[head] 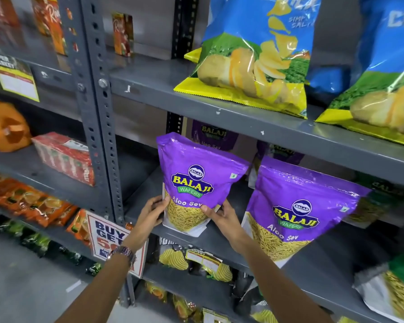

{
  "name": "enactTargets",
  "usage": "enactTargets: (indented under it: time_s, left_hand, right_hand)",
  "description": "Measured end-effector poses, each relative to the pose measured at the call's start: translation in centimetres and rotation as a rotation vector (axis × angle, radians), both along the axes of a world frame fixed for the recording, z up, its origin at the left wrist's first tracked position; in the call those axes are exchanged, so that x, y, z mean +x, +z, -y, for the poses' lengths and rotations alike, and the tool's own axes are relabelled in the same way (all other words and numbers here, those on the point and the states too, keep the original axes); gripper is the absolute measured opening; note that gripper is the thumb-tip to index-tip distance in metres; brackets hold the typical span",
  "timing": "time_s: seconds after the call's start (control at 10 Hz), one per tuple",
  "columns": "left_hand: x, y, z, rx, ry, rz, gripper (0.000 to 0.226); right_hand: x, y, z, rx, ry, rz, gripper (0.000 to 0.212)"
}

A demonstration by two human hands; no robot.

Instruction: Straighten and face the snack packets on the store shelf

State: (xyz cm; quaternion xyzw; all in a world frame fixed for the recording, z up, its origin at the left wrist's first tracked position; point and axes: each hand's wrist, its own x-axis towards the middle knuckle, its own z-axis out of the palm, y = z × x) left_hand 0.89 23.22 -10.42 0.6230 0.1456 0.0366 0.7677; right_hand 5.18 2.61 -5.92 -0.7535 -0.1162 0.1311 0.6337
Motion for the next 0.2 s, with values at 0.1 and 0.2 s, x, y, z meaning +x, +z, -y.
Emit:
enactTargets:
  time_s: [0.1,0.2]
  left_hand:
    - [-0.3,0.4,1.4,0.009,0.152,0.064,0.069]
    - [-3.1,1.7,3.1,0.123,0.372,0.323,0.049]
  right_hand:
    - [-1.0,0.5,-0.6,0.058,-0.045,0.015,0.049]
    - [-4.4,1.9,-0.5,0.231,-0.316,0.119,0.062]
